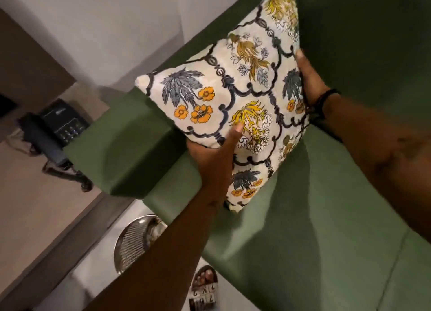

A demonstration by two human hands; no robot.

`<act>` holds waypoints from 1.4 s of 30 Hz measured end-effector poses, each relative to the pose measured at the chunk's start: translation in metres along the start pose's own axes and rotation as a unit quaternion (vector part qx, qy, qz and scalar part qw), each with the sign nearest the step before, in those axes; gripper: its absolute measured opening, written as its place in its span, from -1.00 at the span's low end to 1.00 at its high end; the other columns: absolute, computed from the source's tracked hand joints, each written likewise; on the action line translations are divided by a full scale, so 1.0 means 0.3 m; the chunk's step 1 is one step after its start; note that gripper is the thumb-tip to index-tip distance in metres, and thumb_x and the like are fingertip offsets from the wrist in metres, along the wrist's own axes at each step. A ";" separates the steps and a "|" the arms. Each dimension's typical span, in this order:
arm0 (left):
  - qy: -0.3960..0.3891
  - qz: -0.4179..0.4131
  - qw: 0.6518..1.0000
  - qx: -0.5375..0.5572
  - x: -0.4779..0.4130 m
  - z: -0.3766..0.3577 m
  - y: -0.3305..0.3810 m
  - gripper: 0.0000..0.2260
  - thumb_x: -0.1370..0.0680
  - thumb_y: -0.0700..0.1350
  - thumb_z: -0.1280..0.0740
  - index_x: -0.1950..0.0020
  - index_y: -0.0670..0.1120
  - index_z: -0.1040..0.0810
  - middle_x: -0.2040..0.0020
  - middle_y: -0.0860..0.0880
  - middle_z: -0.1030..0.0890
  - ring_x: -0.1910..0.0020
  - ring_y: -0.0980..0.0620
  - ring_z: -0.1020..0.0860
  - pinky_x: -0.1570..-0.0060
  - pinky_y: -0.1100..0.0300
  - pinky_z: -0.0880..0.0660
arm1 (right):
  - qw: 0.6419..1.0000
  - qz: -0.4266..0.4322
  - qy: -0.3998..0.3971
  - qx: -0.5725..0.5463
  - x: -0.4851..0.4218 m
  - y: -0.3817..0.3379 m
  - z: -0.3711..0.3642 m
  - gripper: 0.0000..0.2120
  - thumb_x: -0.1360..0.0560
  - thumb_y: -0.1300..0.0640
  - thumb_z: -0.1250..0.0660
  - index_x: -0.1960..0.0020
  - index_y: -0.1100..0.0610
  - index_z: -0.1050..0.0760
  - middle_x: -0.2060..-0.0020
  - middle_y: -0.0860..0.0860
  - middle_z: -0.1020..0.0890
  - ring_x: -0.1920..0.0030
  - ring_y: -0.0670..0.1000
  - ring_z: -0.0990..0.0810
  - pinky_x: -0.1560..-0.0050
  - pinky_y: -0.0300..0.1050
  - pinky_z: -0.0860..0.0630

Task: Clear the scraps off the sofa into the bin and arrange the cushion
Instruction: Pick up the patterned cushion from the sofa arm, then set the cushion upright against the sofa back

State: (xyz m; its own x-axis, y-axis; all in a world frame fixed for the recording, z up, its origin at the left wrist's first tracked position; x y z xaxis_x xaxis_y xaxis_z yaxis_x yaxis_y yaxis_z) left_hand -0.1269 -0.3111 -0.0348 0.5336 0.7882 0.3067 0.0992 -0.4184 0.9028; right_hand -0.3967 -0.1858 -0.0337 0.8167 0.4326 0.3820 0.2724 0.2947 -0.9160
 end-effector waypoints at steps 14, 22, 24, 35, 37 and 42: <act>-0.404 -0.059 0.880 -0.242 -0.104 -0.541 0.034 -0.18 -0.19 -0.03 -0.67 -0.38 0.01 -0.41 -0.23 0.13 -0.65 -0.24 0.13 -0.60 -0.15 0.26 -0.58 | 0.929 0.170 0.295 -0.146 0.694 0.129 0.541 -0.51 -0.32 -0.04 -0.48 -0.17 0.12 -0.50 0.02 -0.03 -0.66 0.07 -0.08 -0.63 0.05 -0.15 -0.61; -0.368 -0.082 0.869 -0.321 -0.033 -0.753 -0.093 -0.08 -0.17 0.15 -0.64 -0.44 0.06 -0.31 -0.26 0.12 -0.59 -0.18 0.23 -0.61 -0.09 0.29 -0.59 | 0.960 0.091 0.260 -0.056 0.704 0.355 0.652 -0.18 -0.22 -0.08 -0.57 -0.38 0.07 -0.31 -0.20 -0.07 -0.59 -0.15 -0.18 -0.59 -0.04 -0.33 -0.55; -0.263 -0.130 0.895 -0.336 0.050 -0.693 -0.101 -0.05 -0.26 0.25 -0.54 -0.52 0.00 -0.19 -0.47 -0.03 -0.39 -0.41 0.12 -0.42 -0.37 0.17 -0.39 | 0.962 0.065 0.266 0.016 0.746 0.387 0.685 -0.06 -0.20 -0.22 -0.52 -0.46 0.01 -0.21 -0.37 -0.01 -0.45 -0.33 -0.11 -0.44 -0.28 -0.20 -0.42; -0.561 0.061 0.749 -0.347 1.506 -0.931 -0.765 -0.13 -0.30 0.31 -0.36 -0.52 0.07 -0.16 -0.52 0.09 -0.21 -0.49 0.25 -0.19 -0.45 0.31 -0.14 | 0.717 -0.110 0.675 -0.136 1.881 0.934 1.183 -0.67 -0.41 -0.02 -0.44 -0.11 0.04 -0.48 -0.04 0.17 -0.61 -0.05 0.10 -0.59 0.01 -0.10 -0.51; -0.668 0.144 0.649 -0.333 1.765 -1.070 -0.914 -0.10 -0.25 0.33 -0.40 -0.52 0.16 -0.14 -0.53 0.15 -0.20 -0.48 0.31 -0.16 -0.49 0.21 -0.15 | 0.616 -0.165 0.746 -0.192 2.154 1.086 1.260 -0.66 -0.42 0.07 -0.46 -0.15 0.08 -0.46 -0.04 0.23 -0.61 -0.06 0.18 -0.59 -0.03 -0.04 -0.51; -0.756 0.122 0.530 -0.364 2.184 -1.475 -1.200 0.24 0.01 0.52 -0.43 -0.55 0.10 -0.09 -0.58 0.06 -0.15 -0.47 0.23 -0.15 -0.35 0.26 -0.16 | 0.522 -0.199 0.797 -0.227 2.542 1.267 1.488 -0.07 -0.19 -0.22 -0.54 -0.44 0.02 -0.25 -0.35 0.05 -0.46 -0.29 0.04 -0.48 -0.35 0.10 -0.40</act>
State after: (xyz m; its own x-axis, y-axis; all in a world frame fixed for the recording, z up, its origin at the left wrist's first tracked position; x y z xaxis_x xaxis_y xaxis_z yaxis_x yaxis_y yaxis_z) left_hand -0.1848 0.5557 -0.0255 0.5727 -0.7434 0.3455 -0.1843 0.2939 0.9379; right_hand 0.1024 0.6366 -0.0358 -0.0646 -0.9525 0.2975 0.3793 -0.2992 -0.8756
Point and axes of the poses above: each hand's wrist, its own x-axis away from the middle knuckle, its own z-axis out of the back of the hand, y = z × x, the point moved 8 cm from there along -x, towards the middle knuckle
